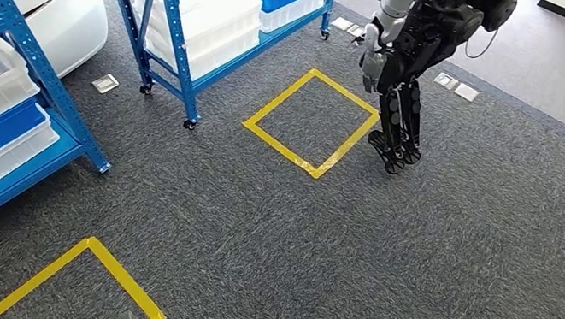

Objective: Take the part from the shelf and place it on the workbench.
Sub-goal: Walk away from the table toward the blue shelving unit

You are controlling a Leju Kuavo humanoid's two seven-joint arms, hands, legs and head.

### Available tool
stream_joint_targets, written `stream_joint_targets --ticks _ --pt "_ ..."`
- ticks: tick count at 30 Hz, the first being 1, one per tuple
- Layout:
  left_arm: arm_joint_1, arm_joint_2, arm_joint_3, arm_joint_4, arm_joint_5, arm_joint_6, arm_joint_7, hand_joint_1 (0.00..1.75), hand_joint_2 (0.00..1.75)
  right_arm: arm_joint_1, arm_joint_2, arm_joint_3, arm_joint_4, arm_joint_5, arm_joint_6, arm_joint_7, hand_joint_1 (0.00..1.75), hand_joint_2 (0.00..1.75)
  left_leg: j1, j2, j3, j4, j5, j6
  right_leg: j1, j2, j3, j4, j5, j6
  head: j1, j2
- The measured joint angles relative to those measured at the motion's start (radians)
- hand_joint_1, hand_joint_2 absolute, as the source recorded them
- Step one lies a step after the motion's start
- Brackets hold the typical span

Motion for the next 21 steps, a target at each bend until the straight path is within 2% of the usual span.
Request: stream_joint_targets --ticks 1,3,4,5,6,8,9,10,11,12,13,14,15,16,17,18,19,20,21 --pt "0.001 0.0 0.005 0.0 0.001 -0.003 0.0 0.0 1.75 -0.001 0.0 0.0 0.0 0.001 0.0 -0.002 0.0 0.0 0.0 0.008 0.024 -0.045 0.028 0.001 0.0 -0.012 0.002 0.0 -0.002 0.0 0.0 0.0" --pt "-0.001 -0.001 0.017 0.001 0.004 -0.01 -0.002 0.0 1.75 -0.003 0.001 0.0 0.0 0.004 -0.001 -0.006 0.0 0.0 -0.003 0.059 0.097 -0.179 0.085 0.006 0.005 -0.035 0.008 0.001 -0.008 0.005 -0.001 0.0" --pt "-0.003 -0.002 0.022 0.001 0.005 -0.013 -0.003 0.0 1.75 -0.004 0.001 0.0 0.0 0.005 -0.002 -0.007 0.0 0.0 -0.006 0.08 0.123 -0.229 0.1 0.01 0.009 -0.044 0.009 0.001 -0.011 0.009 0.0 0.0" --pt "-0.006 -0.004 0.026 0.001 0.006 -0.015 -0.004 0.0 1.75 -0.004 0.0 0.0 0.0 0.007 -0.002 -0.007 0.0 0.0 -0.008 0.095 0.136 -0.254 0.104 0.013 0.014 -0.051 0.011 0.002 -0.014 0.013 0.001 0.0" --pt "-0.007 -0.005 0.029 0.002 0.007 -0.016 -0.005 0.0 1.31 -0.004 0.0 0.0 0.0 0.007 -0.002 -0.007 0.0 0.0 -0.011 0.091 0.137 -0.259 0.102 0.016 0.017 -0.059 0.013 0.001 -0.017 0.017 0.003 0.0" --pt "-0.006 -0.008 0.035 0.003 0.008 -0.017 -0.006 0.0 0.44 -0.008 -0.001 0.0 0.0 0.008 -0.003 -0.007 0.0 0.0 -0.014 0.067 0.133 -0.261 0.104 0.024 0.02 -0.079 0.022 -0.002 -0.019 0.023 0.006 0.0" --pt "-0.003 -0.011 0.038 0.003 0.012 -0.02 -0.008 0.0 0.0 -0.011 -0.001 0.0 0.0 0.008 -0.003 -0.007 0.0 0.0 -0.013 0.054 0.133 -0.265 0.107 0.031 0.018 -0.076 0.023 0.001 -0.023 0.028 0.006 0.0" --pt "-0.001 -0.014 0.042 0.004 0.016 -0.024 -0.01 0.0 0.0 -0.012 -0.002 0.0 -0.001 0.009 -0.004 -0.007 0.0 0.0 -0.011 0.04 0.134 -0.269 0.111 0.038 0.017 -0.056 0.019 0.015 -0.033 0.032 0.006 0.0" --pt "-0.001 -0.019 0.048 0.004 0.023 -0.029 -0.014 0.0 0.0 -0.013 -0.002 0.0 -0.001 0.01 -0.004 -0.007 0.0 0.0 -0.009 0.027 0.134 -0.272 0.116 0.046 0.015 -0.024 0.003 0.05 -0.053 0.032 0.007 0.0" --pt "-0.002 -0.024 0.054 0.004 0.03 -0.035 -0.017 0.0 0.0 -0.012 -0.002 0.001 -0.001 0.011 -0.004 -0.007 0.0 0.0 -0.006 0.014 0.133 -0.273 0.119 0.051 0.011 0.014 -0.023 0.104 -0.079 0.03 0.008 0.0" --pt "-0.003 -0.028 0.059 0.003 0.035 -0.041 -0.019 0.0 0.0 -0.01 -0.002 0.001 0.0 0.012 -0.004 -0.008 0.0 0.0 -0.006 -0.002 0.131 -0.273 0.12 0.054 0.01 0.041 -0.057 0.172 -0.108 0.026 0.009 0.0" --pt "-0.003 -0.033 0.064 0.002 0.038 -0.045 -0.02 0.0 0.0 -0.008 -0.002 0.001 0.0 0.014 -0.004 -0.008 0.0 0.0 -0.006 -0.019 0.13 -0.273 0.121 0.055 0.009 0.055 -0.09 0.237 -0.131 0.025 0.01 0.0" --pt "0.0 -0.036 0.066 0.0 0.038 -0.047 -0.021 0.0 0.0 -0.006 -0.003 0.001 0.0 0.015 -0.004 -0.008 0.0 0.0 -0.006 -0.036 0.13 -0.273 0.121 0.056 0.009 0.062 -0.112 0.276 -0.139 0.028 0.01 0.0" --pt "0.003 -0.039 0.068 -0.001 0.034 -0.045 -0.021 0.0 0.0 -0.004 -0.003 0.001 0.0 0.015 -0.004 -0.008 0.0 0.0 -0.006 -0.053 0.13 -0.273 0.122 0.056 0.009 0.065 -0.118 0.28 -0.13 0.035 0.01 0.0" --pt "0.006 -0.041 0.069 -0.003 0.028 -0.039 -0.021 0.0 0.0 -0.004 -0.004 0.001 0.0 0.016 -0.005 -0.008 0.0 0.0 -0.006 -0.069 0.131 -0.272 0.122 0.055 0.007 0.07 -0.104 0.243 -0.105 0.044 0.01 0.0" --pt "0.008 -0.044 0.072 -0.005 0.022 -0.029 -0.021 0.0 0.0 -0.004 -0.004 0.001 0.0 0.016 -0.006 -0.007 0.0 0.0 -0.006 -0.085 0.132 -0.272 0.123 0.053 0.004 0.082 -0.076 0.177 -0.072 0.052 0.011 0.0" --pt "0.008 -0.048 0.076 -0.006 0.019 -0.015 -0.021 0.0 0.0 -0.004 0.002 0.001 0.0 0.017 -0.01 0.0 0.0 0.0 -0.007 -0.099 0.133 -0.271 0.123 0.05 0.002 0.104 -0.048 0.107 -0.041 0.057 0.011 0.0" --pt "0.006 -0.055 0.083 -0.007 0.018 0.0 -0.02 0.0 0.0 -0.005 0.014 0.002 0.0 0.02 -0.023 0.015 0.0 0.0 -0.008 -0.112 0.132 -0.27 0.123 0.044 0.0 0.121 -0.027 0.052 -0.018 0.056 0.011 0.0" --pt "0.005 -0.063 0.092 -0.009 0.017 0.015 -0.018 0.0 0.0 -0.006 0.036 0.002 0.0 0.023 -0.041 0.041 0.0 0.0 -0.008 -0.122 0.13 -0.269 0.123 0.038 0.001 0.134 -0.016 0.02 -0.006 0.051 0.012 0.0"
